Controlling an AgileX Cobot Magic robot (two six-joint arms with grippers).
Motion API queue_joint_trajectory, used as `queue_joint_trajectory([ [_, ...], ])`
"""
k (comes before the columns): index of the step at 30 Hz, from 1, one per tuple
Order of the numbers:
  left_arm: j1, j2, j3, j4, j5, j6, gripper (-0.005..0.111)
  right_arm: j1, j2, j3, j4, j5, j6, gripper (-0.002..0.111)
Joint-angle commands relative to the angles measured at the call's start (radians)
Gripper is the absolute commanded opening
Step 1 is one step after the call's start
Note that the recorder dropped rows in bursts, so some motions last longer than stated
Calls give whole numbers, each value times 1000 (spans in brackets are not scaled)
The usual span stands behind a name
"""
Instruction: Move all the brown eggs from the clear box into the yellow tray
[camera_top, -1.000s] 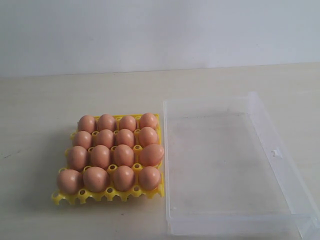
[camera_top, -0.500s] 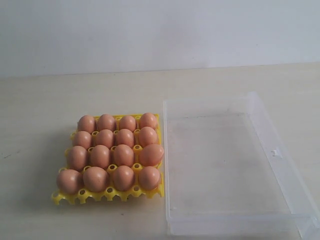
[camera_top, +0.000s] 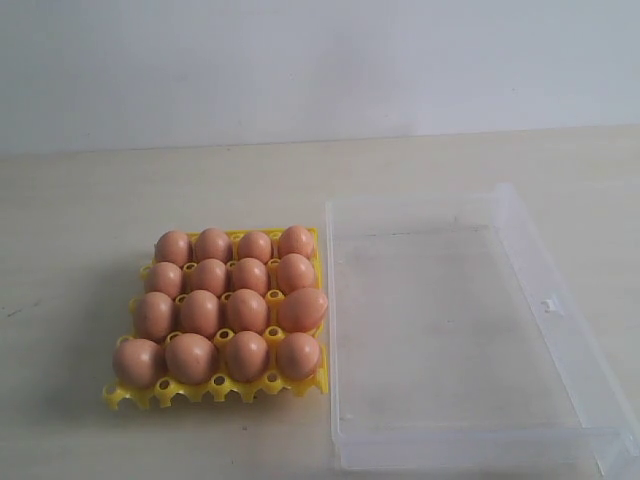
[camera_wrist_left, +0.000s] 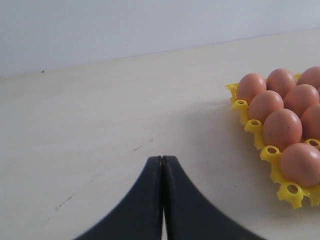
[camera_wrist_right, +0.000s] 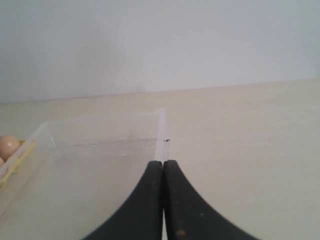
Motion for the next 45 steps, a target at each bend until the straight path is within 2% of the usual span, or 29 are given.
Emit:
queue_joint_trajectory([
  [1,-3,1,-4,0,-12,-4,0,-4,-7,5,-45,59,-17,0],
  [6,-3,1,-4,0,-12,-4,0,-4,-7,5,-45,59,-17,0],
  [11,-3,1,-4,0,-12,-4,0,-4,-7,5,-51,59,-124,0],
  [45,-3,1,-4,0,-12,-4,0,-21,-7,5,-42,66,-85,0],
])
